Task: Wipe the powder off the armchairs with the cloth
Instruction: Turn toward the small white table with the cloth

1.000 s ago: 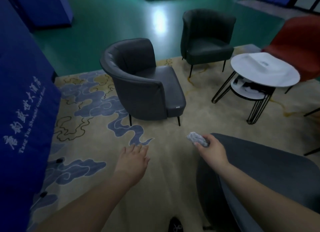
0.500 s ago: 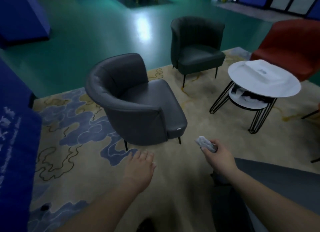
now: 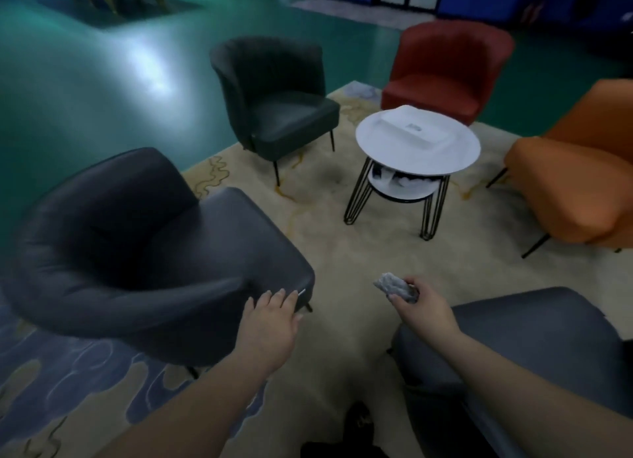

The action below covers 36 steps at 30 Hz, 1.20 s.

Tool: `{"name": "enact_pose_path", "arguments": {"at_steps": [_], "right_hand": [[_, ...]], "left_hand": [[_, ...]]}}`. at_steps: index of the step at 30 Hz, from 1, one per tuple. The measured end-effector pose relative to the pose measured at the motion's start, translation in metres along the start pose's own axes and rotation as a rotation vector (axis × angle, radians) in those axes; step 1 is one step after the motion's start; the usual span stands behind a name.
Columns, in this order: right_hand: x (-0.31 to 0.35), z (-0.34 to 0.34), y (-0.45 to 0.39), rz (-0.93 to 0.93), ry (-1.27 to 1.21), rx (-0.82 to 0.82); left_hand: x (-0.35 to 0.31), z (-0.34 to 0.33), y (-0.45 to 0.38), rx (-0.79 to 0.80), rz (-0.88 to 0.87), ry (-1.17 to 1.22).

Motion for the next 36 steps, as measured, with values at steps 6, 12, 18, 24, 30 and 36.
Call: {"name": "enact_pose_path", "arguments": {"at_steps": [6,12,18,24,30,36], "right_hand": [[-0.007,0.032,-0.09,-0.057,-0.003,-0.055],[0.004,0.053,-0.162,-0.056,-0.044,-0.095],[0.022,0.061,-0.237,-0.082,-0.079,-0.145],[0.029,0.079,-0.31,-0.172,-0.186,-0.241],[0.031,0.095,-0.365,-0.211,-0.284,-0.299],[0.019,0.125,-0.436,-0.212,-0.284,-0.318]], "left_hand": [[-0.034,0.018,-0.104,0.075,-0.108,-0.081],[-0.056,0.052,-0.189,0.019,-0.152,-0.06],[-0.059,0.067,-0.275,0.017,-0.218,-0.119],[-0.064,0.093,-0.38,-0.025,-0.312,-0.081],[-0.084,0.115,-0.461,0.032,-0.377,-0.087],[-0.128,0.127,-0.537,0.028,-0.398,-0.125]]}}
Point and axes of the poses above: each hand's wrist, its own y-axis away from the middle knuckle, its own z-axis out of the back of the hand, x = y × z, the point moved 6 cm from there along -y, towards the middle knuckle, and after that the axes turned 1 degree about y, right-handed, at the moved point
